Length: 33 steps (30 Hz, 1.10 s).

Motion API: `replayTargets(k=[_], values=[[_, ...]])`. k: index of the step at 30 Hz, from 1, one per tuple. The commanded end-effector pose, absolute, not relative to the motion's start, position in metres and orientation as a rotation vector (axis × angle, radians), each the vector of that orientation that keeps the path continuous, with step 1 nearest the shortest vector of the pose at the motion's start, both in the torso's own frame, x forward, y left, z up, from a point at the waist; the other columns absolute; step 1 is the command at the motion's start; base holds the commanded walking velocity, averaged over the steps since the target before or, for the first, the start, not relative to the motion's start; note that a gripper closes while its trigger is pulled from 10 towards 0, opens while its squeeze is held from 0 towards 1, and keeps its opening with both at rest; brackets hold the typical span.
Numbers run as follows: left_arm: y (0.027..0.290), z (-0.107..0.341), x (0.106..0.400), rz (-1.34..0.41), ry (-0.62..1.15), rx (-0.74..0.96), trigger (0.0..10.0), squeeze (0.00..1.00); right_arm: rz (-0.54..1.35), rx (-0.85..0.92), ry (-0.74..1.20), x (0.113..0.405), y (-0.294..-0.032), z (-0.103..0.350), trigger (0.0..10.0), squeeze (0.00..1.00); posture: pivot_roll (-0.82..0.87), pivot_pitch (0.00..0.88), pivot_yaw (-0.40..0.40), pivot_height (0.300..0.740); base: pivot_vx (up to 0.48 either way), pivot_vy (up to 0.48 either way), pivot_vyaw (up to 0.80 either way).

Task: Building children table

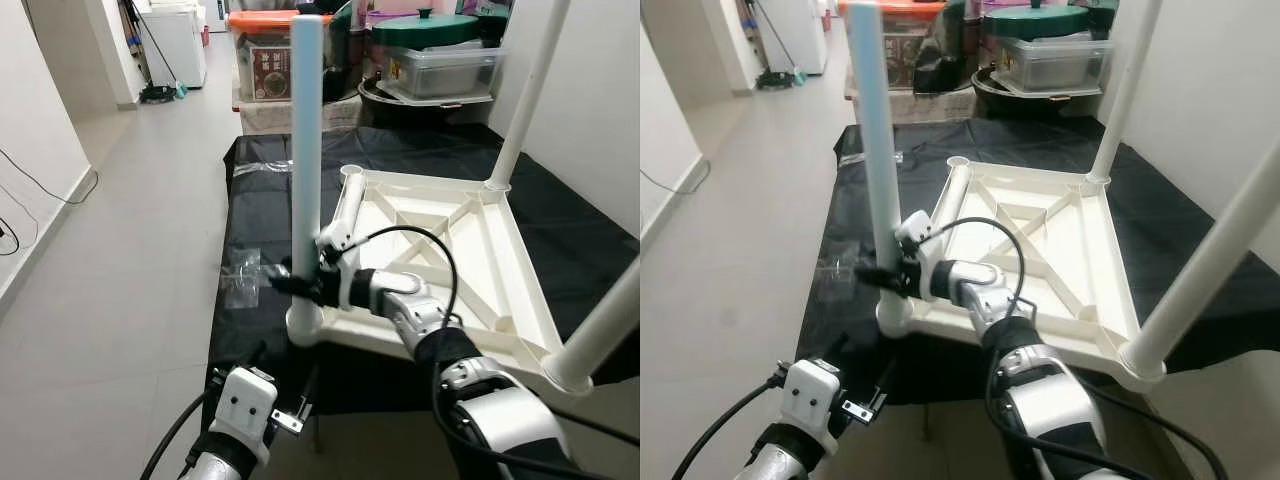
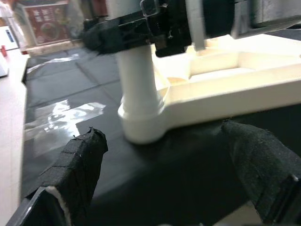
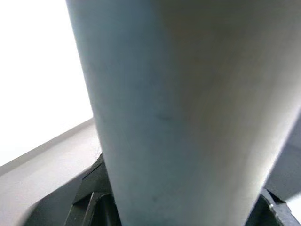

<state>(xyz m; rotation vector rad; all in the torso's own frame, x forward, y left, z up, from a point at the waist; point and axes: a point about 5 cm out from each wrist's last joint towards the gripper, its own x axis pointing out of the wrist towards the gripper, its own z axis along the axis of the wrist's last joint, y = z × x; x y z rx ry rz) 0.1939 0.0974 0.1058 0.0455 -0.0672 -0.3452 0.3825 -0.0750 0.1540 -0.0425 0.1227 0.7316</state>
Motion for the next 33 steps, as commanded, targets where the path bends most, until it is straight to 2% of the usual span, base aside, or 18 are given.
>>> replayTargets(k=[1, 3, 5, 6, 7, 8, 10, 15, 16, 20, 21, 22, 25, 26, 29, 31, 32, 33], values=[[0.099, 0.099, 0.193, -0.344, -0.033, 0.046, 10.0, 0.0, 0.556, -0.051, 0.179, 0.386, -0.099, 0.142, 0.0, 0.0, 0.06, 0.0, -0.021, 0.74, 0.0, 0.0, 0.0], [0.099, 0.1, 0.194, -0.345, -0.033, 0.046, 10.0, 0.0, 0.149, -0.01, 0.186, 0.39, -0.13, 0.136, 0.0, 0.0, 0.05, 0.0, -0.013, 0.74, 0.0, 0.0, 0.0], [0.099, 0.1, 0.194, -0.345, -0.033, 0.046, 10.0, 0.0, 0.149, -0.01, 0.186, 0.39, -0.13, 0.136, 0.0, 0.0, 0.05, 0.0, -0.013, 0.74, 0.0, 0.0, 0.0], [0.1, 0.1, 0.194, -0.345, -0.033, 0.047, 10.0, 0.0, 0.004, 0.021, 0.184, 0.388, -0.141, 0.134, 0.0, 0.0, 0.05, 0.0, -0.013, 0.74, 0.0, 0.0, 0.0], [0.1, 0.1, 0.194, -0.345, -0.033, 0.047, 10.0, 0.0, 0.004, 0.021, 0.184, 0.388, -0.141, 0.134, 0.0, 0.0, 0.05, 0.0, -0.013, 0.74, 0.0, 0.0, 0.0], [0.1, 0.1, 0.194, -0.346, -0.034, 0.048, 10.0, 0.0, -0.128, 0.069, 0.179, 0.382, -0.144, 0.13, 0.0, 0.0, 0.05, 0.0, -0.013, 0.74, 0.0, 0.0, 0.0], [0.1, 0.1, 0.194, -0.347, -0.034, 0.049, 10.0, 0.0, -0.195, 0.104, 0.175, 0.376, -0.141, 0.128, 0.0, 0.0, 0.05, 0.0, -0.011, 0.74, 0.0, 0.0, 0.0], [0.1, 0.1, 0.195, -0.346, -0.035, 0.049, 10.0, 0.0, -0.223, 0.147, 0.178, 0.371, -0.127, 0.125, 0.0, 0.0, 0.05, 0.0, -0.011, 0.74, 0.0, 0.0, 0.0], [0.1, 0.101, 0.195, -0.346, -0.036, 0.048, 10.0, 0.0, -0.185, 0.165, 0.165, 0.371, -0.115, 0.126, 10.0, 0.0, 0.05, 0.0, -0.011, 0.74, 0.0, 0.0, 0.0], [0.1, 0.101, 0.195, -0.346, -0.036, 0.047, 10.0, 0.0, -0.126, 0.188, 0.148, 0.372, -0.106, 0.128, 10.0, 0.0, 0.05, 0.0, -0.011, 0.74, 0.0, 0.0, 0.0], [0.1, 0.101, 0.195, -0.346, -0.035, 0.046, 10.0, 0.0, -0.084, 0.192, 0.116, 0.373, -0.101, 0.131, 10.0, 1.0, 0.05, 0.0, -0.011, 0.74, 0.0, 0.0, 0.0], [0.1, 0.101, 0.195, -0.347, -0.034, 0.046, 10.0, 0.0, -0.037, 0.189, 0.07, 0.377, -0.101, 0.137, 10.0, 0.45, 0.05, 0.0, -0.011, 0.74, 0.0, 0.0, 0.0], [0.1, 0.1, 0.195, -0.347, -0.034, 0.046, 10.0, 0.0, -0.013, 0.183, 0.041, 0.38, -0.103, 0.142, 10.0, 0.45, 0.05, 0.0, -0.011, 0.74, 0.0, 0.0, 0.0], [0.1, 0.1, 0.195, -0.347, -0.032, 0.045, 10.0, 0.0, 0.006, 0.19, 0.023, 0.382, -0.105, 0.146, 10.0, 0.0, 0.05, 0.0, -0.011, 0.74, 0.0, 0.0, 0.0], [0.1, 0.1, 0.195, -0.348, -0.031, 0.045, 10.0, 0.0, 0.067, 0.195, -0.006, 0.384, -0.106, 0.152, 10.0, 0.0, 0.04, 0.0, -0.006, 0.74, 0.0, 0.0, 0.0], [0.1, 0.1, 0.195, -0.35, -0.03, 0.044, 10.0, 0.0, 0.137, 0.185, -0.037, 0.386, -0.108, 0.158, 10.0, 0.0, 0.04, 0.0, -0.006, 0.74, 0.0, 0.0, 0.0], [0.099, 0.1, 0.195, -0.351, -0.029, 0.044, 10.0, 0.0, 0.241, 0.192, -0.054, 0.388, -0.108, 0.165, 10.0, 0.0, 0.04, 0.0, -0.006, 0.74, 0.0, 0.0, 0.0], [0.099, 0.1, 0.195, -0.351, -0.029, 0.044, 10.0, 0.0, 0.241, 0.192, -0.054, 0.388, -0.108, 0.165, 10.0, 0.0, 0.04, 0.0, -0.006, 0.74, 0.0, 0.0, 0.0]])
